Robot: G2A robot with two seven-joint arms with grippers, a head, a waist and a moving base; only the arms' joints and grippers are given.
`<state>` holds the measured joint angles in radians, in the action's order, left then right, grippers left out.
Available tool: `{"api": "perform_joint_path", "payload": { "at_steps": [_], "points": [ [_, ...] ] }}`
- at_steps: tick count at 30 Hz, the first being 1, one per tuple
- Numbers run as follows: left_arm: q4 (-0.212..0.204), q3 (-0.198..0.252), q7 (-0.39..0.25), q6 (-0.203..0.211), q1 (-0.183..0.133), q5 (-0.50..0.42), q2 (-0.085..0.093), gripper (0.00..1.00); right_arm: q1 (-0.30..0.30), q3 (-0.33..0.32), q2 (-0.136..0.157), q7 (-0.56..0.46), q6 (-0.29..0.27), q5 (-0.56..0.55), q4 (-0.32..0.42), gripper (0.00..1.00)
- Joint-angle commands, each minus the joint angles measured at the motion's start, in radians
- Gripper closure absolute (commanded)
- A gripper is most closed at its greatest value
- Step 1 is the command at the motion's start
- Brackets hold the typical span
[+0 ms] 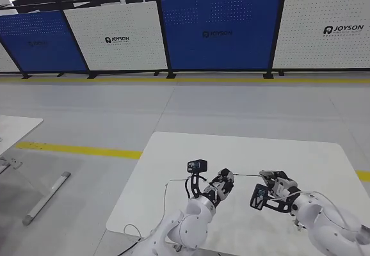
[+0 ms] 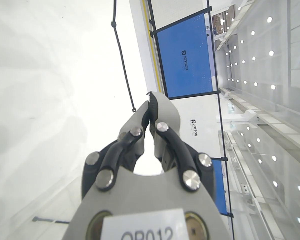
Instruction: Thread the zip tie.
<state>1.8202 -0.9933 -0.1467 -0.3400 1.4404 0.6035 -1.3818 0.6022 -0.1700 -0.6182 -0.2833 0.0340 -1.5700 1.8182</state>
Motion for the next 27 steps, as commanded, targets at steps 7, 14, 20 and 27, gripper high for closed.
{"api": "perform_joint_path", "payload": {
  "at_steps": [7, 14, 20, 27],
  "points": [
    [0.014, 0.013, -0.01, 0.0, 0.013, 0.042, -0.008, 1.0, -0.006, 0.0, -0.017, -0.021, -0.044, 0.0, -0.001, 0.74],
    [0.021, 0.022, -0.015, 0.0, 0.022, 0.067, -0.013, 1.0, -0.008, 0.0, -0.033, -0.036, -0.081, 0.0, -0.003, 0.76],
    [0.022, 0.03, -0.013, 0.0, 0.026, 0.087, -0.017, 1.0, -0.007, 0.0, -0.046, -0.046, -0.105, 0.0, -0.009, 0.67],
    [0.009, 0.018, 0.028, 0.0, 0.033, 0.112, -0.025, 1.0, -0.003, 0.0, -0.049, -0.048, -0.064, 0.0, -0.016, 0.68]
  ]
}}
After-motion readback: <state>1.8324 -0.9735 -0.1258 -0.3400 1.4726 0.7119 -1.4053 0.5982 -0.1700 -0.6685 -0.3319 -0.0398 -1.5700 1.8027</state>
